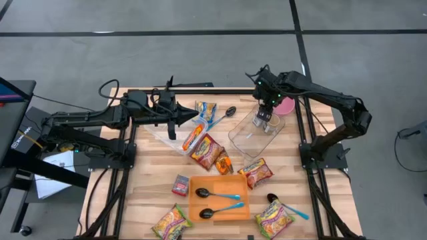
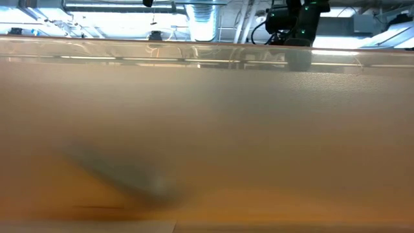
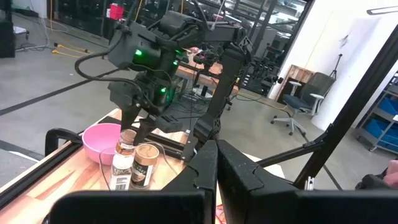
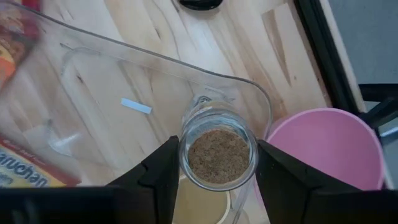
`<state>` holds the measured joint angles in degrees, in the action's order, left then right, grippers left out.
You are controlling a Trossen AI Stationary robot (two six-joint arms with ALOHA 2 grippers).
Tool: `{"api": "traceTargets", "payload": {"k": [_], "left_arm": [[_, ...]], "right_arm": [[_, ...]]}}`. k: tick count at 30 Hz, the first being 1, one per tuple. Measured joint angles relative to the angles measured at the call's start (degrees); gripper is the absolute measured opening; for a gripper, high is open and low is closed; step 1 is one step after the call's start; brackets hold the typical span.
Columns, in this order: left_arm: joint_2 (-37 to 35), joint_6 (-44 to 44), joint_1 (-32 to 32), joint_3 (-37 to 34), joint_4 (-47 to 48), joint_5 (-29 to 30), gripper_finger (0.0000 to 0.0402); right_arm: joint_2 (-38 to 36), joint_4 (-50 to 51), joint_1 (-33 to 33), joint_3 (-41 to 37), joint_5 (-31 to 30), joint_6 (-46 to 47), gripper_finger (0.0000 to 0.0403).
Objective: Pick & Place Food Item
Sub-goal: Put the brown seasoning bottle into the transparent bin
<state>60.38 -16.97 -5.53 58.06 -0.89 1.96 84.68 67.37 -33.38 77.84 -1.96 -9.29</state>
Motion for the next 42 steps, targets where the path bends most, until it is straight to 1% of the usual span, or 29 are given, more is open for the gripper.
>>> {"api": "traceTargets", "payload": {"k": [3, 12, 19, 30, 34, 42], "left_arm": [[0.0, 0.0, 0.0, 0.0, 0.0, 0.0, 0.0003], [0.0, 0.0, 0.0, 0.0, 0.0, 0.0, 0.0003], [0.0, 0.0, 0.0, 0.0, 0.0, 0.0, 0.0003], [0.0, -1.4, 0.0, 0.0, 0.0, 0.0, 0.0003], [0.0, -1.4, 0.0, 0.0, 0.0, 0.1, 0.0003], [0.0, -1.9, 0.0, 0.0, 0.0, 0.1, 0.0003]], "right_arm": [[0.0, 0.0, -1.2, 0.0, 2.0, -1.8, 0.0171], [0.0, 0.9, -1.6, 0.0, 3.2, -7.1, 0.0171], [0.0, -0.1, -2.2, -0.1, 3.5, -8.7, 0.0171], [-1.0, -1.0, -2.5, -4.2, 3.9, -10.2, 0.0171], [-1.2, -2.9, -2.3, -4.2, 3.8, -10.2, 0.0171], [-1.1, -2.8, -2.4, -4.2, 3.7, -10.8, 0.0171]]}}
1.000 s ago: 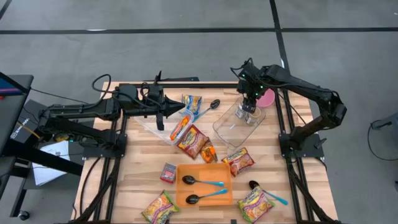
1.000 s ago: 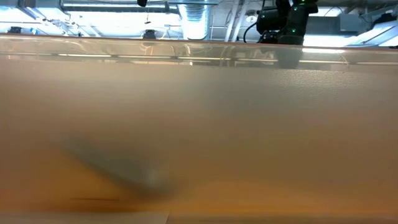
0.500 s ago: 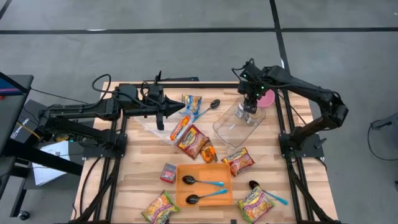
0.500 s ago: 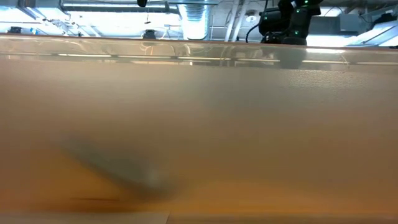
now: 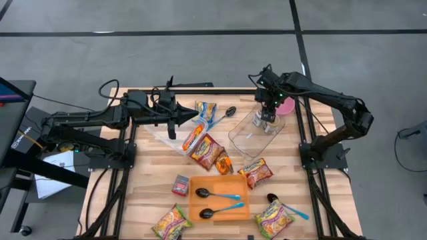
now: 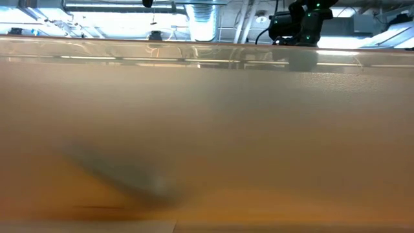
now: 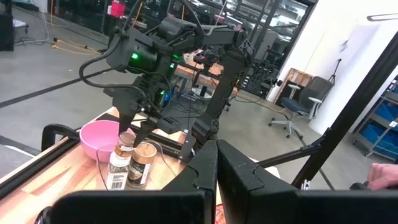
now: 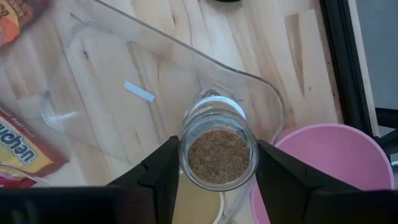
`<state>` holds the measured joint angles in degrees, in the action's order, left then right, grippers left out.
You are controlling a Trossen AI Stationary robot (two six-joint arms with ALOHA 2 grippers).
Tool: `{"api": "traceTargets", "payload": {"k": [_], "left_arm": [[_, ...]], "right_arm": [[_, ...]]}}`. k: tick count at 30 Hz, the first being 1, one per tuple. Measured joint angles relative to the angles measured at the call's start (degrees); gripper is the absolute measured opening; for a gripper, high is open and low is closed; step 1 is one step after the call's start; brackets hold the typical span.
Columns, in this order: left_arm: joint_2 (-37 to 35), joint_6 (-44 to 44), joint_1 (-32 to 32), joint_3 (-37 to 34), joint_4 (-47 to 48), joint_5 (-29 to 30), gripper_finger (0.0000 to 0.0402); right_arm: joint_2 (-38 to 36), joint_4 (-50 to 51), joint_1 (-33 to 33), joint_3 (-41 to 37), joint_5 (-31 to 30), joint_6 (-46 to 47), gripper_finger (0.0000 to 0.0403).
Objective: Pick & Place Food Item
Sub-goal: Put the brown seasoning bottle into the transparent bin
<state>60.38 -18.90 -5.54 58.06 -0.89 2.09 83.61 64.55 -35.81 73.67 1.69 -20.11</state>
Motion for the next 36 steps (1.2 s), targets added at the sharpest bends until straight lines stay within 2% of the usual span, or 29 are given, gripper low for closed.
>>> {"api": "traceTargets", "payload": {"k": [36], "left_arm": [[0.0, -1.1, 0.0, 0.0, 0.0, 0.9, 0.0003]], "right_arm": [[0.1, 0.1, -1.9, 0.0, 1.5, -2.4, 0.0171]]}}
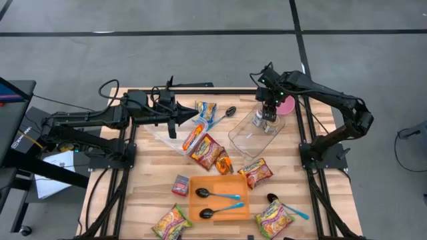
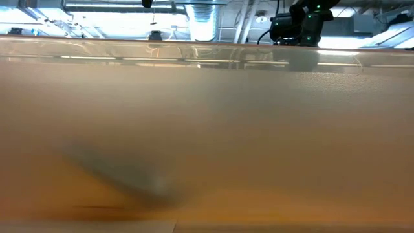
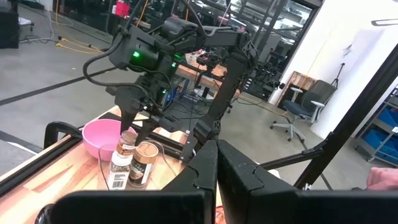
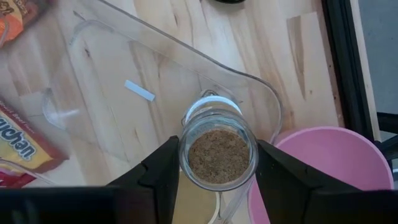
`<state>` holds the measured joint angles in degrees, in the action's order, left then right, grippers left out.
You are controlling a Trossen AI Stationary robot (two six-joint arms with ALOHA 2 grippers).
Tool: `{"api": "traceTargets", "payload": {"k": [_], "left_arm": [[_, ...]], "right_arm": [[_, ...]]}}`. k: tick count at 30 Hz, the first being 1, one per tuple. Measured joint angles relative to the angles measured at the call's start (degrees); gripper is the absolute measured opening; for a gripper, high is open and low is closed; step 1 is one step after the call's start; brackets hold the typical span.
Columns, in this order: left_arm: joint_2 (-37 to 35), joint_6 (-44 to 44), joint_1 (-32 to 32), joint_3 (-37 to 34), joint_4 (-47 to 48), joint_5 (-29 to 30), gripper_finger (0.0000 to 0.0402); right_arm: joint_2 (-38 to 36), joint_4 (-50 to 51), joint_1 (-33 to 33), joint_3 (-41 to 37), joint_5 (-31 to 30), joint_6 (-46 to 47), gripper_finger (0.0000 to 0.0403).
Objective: Pick & Place Food Item
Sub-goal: Put the brown seasoning bottle into the transparent bin
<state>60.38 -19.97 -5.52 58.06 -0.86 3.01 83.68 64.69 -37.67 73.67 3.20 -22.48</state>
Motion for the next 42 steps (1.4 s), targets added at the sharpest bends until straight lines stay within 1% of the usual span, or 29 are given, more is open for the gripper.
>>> {"api": "traceTargets", "payload": {"k": [7, 11, 33, 36, 42], "left_arm": [[0.0, 0.0, 0.0, 0.0, 0.0, 0.0, 0.0003], [0.0, 0.0, 0.0, 0.0, 0.0, 0.0, 0.0003], [0.0, 0.0, 0.0, 0.0, 0.0, 0.0, 0.0003], [0.0, 0.0, 0.0, 0.0, 0.0, 0.0, 0.0003], [0.0, 0.0, 0.0, 0.0, 0.0, 0.0, 0.0003]], "right_arm": [[0.0, 0.1, -0.1, 0.0, 0.0, -0.3, 0.0171], [0.0, -0.3, 0.0, 0.0, 1.3, -0.5, 0.0171], [0.0, -0.4, 0.0, 0.0, 1.3, -0.6, 0.0171], [0.0, -0.4, 0.0, 0.0, 1.3, -0.6, 0.0176], [0.0, -0.5, 0.0, 0.0, 1.3, -0.6, 0.0198]]}}
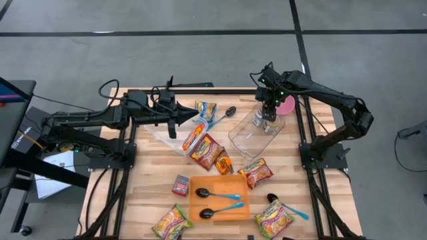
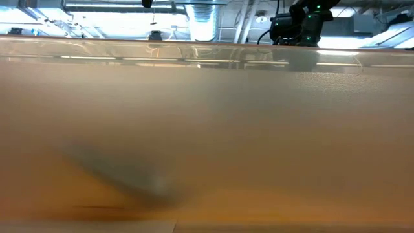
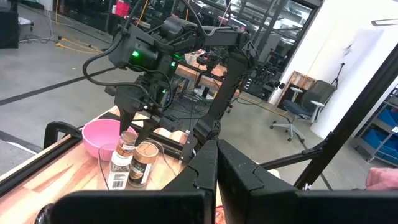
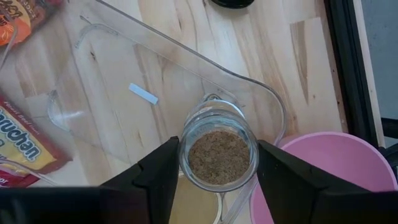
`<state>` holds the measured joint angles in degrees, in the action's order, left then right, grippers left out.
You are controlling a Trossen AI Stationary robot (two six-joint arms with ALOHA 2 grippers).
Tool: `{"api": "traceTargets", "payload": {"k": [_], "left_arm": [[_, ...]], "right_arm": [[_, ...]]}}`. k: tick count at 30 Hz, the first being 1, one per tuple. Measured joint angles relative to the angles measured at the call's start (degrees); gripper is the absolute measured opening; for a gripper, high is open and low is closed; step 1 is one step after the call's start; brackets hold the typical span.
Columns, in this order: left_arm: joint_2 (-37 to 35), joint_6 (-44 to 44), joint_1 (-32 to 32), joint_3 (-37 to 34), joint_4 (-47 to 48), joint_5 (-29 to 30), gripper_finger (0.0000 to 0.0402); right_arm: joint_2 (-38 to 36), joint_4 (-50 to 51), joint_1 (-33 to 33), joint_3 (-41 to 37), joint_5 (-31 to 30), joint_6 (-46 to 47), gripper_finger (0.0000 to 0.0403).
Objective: Pick & Place Food Item
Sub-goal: Put the brown seasoning bottle into the transparent bin
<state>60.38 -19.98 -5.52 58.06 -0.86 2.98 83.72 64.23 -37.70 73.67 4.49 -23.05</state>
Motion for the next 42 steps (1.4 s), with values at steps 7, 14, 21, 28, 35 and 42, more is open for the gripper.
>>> {"api": "traceTargets", "payload": {"k": [7, 14, 21, 28, 35, 42], "left_arm": [[0.0, 0.0, 0.0, 0.0, 0.0, 0.0, 0.0003], [0.0, 0.0, 0.0, 0.0, 0.0, 0.0, 0.0003], [0.0, 0.0, 0.0, 0.0, 0.0, 0.0, 0.0003], [0.0, 0.0, 0.0, 0.0, 0.0, 0.0, 0.0003], [0.0, 0.0, 0.0, 0.0, 0.0, 0.0, 0.0003], [0.0, 0.0, 0.0, 0.0, 0.0, 0.0, 0.0003]], "right_arm": [[0.0, -0.3, 0.0, 0.0, 0.0, 0.0, 0.0199], [0.0, -1.0, 0.0, 0.0, -0.3, 0.0, 0.0196], [0.0, -1.0, -0.4, 0.0, -0.5, 0.1, 0.0197], [0.0, -0.8, -0.4, 0.0, -0.2, 0.0, 0.0203], [0.0, -0.9, -0.6, 0.0, 0.0, 0.0, 0.0225], [0.0, -1.0, -1.5, 0.0, 0.2, 0.1, 0.0246]]}}
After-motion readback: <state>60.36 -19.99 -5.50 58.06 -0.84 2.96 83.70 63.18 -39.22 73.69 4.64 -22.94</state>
